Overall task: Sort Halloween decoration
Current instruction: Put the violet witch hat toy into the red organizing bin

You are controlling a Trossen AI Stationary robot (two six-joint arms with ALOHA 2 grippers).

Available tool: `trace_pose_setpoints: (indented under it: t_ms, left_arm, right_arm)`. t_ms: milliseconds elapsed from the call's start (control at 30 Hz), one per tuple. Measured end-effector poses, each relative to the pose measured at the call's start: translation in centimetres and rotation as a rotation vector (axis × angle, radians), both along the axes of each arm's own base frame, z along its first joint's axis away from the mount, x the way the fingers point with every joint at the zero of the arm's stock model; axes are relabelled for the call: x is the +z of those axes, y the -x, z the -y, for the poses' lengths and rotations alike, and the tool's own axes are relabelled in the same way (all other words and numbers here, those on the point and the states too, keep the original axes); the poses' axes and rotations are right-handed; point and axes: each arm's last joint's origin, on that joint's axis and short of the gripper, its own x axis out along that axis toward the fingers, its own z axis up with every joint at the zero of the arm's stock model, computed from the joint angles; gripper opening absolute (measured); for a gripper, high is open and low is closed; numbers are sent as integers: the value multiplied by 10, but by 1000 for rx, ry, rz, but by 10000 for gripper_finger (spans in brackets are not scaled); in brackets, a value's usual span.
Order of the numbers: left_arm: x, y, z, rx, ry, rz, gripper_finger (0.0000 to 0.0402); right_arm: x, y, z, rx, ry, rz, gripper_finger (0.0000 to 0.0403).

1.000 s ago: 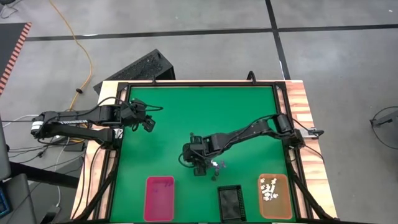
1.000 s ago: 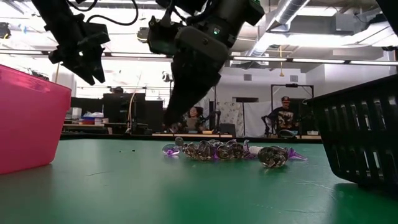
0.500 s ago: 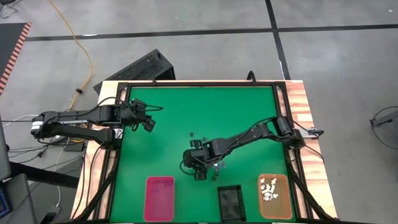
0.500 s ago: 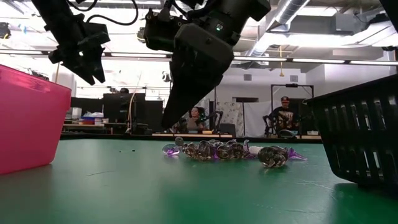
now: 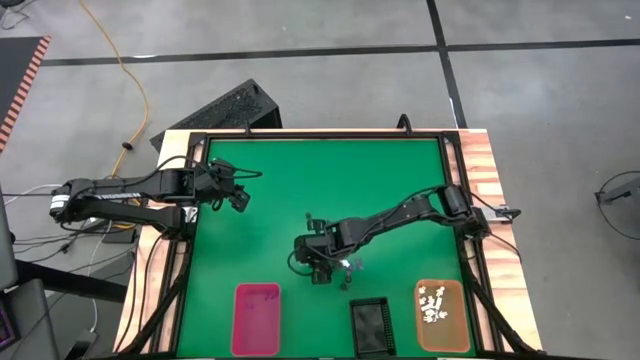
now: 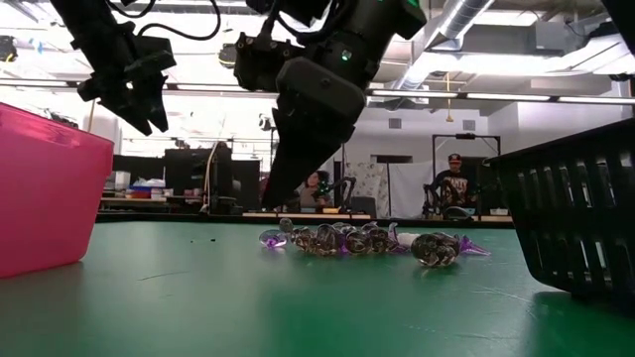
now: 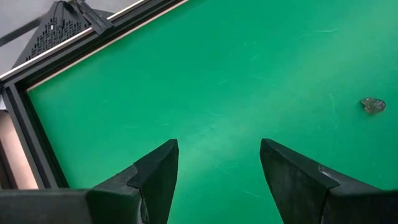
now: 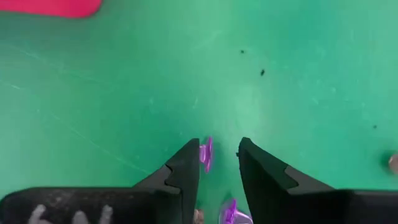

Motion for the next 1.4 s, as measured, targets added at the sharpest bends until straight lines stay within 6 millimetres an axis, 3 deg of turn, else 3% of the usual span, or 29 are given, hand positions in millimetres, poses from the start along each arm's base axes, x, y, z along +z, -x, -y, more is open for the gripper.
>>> trace_pose_setpoints:
  t_ms: [333, 700, 1400]
  left_arm:
    - [0, 0, 0, 5, -6, -1, 219]
    - [0, 0, -1, 16, -21, -3, 219]
    - [0, 0, -1, 16, -21, -4, 219]
  right_arm:
    - [-1, -1, 4, -11, -3, 5, 139]
    - [-17, 6, 1, -25, -16, -28, 138]
    - [-14, 1, -1, -32, -46, 33, 138]
